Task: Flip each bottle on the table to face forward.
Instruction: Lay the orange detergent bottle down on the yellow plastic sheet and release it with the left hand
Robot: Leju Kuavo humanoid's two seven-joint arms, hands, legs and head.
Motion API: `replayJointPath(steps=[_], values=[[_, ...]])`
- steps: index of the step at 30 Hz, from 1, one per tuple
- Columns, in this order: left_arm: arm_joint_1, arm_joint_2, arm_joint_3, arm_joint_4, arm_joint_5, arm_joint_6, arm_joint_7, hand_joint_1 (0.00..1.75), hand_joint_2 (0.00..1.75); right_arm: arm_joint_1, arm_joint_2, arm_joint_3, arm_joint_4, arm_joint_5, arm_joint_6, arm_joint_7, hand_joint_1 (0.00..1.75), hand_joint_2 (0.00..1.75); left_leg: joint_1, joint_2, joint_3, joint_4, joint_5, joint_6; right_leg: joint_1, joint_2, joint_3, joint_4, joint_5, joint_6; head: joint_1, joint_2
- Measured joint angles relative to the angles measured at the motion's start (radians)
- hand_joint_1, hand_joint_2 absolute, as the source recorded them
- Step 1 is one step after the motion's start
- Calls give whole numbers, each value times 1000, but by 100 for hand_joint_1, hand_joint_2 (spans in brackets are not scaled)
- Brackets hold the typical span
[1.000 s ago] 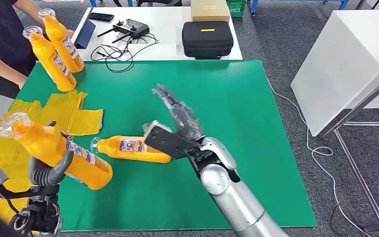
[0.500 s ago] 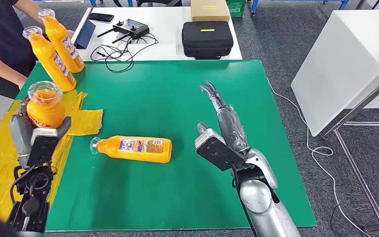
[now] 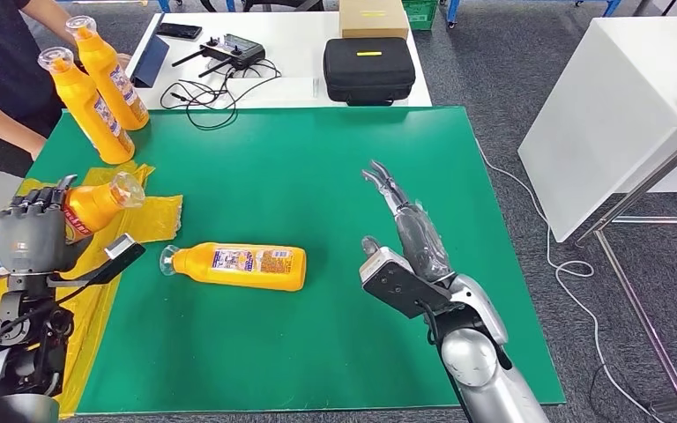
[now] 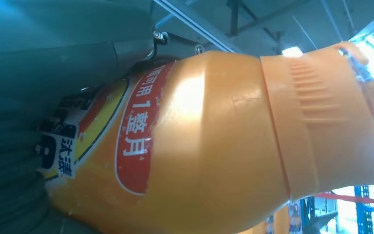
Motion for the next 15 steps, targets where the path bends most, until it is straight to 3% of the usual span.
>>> replayJointPath(steps=[8,15], values=[[-2,0,9,23,-4,0,9,175,175,5,-10,1,0,0,0,0,0,0,0,0,0,0,0,0,0,0,0,0,0,0,0,0],[-6,10,-11,78,-43,0,110,175,175,20,-20,3,0,0,0,0,0,0,0,0,0,0,0,0,0,0,0,0,0,0,0,0]])
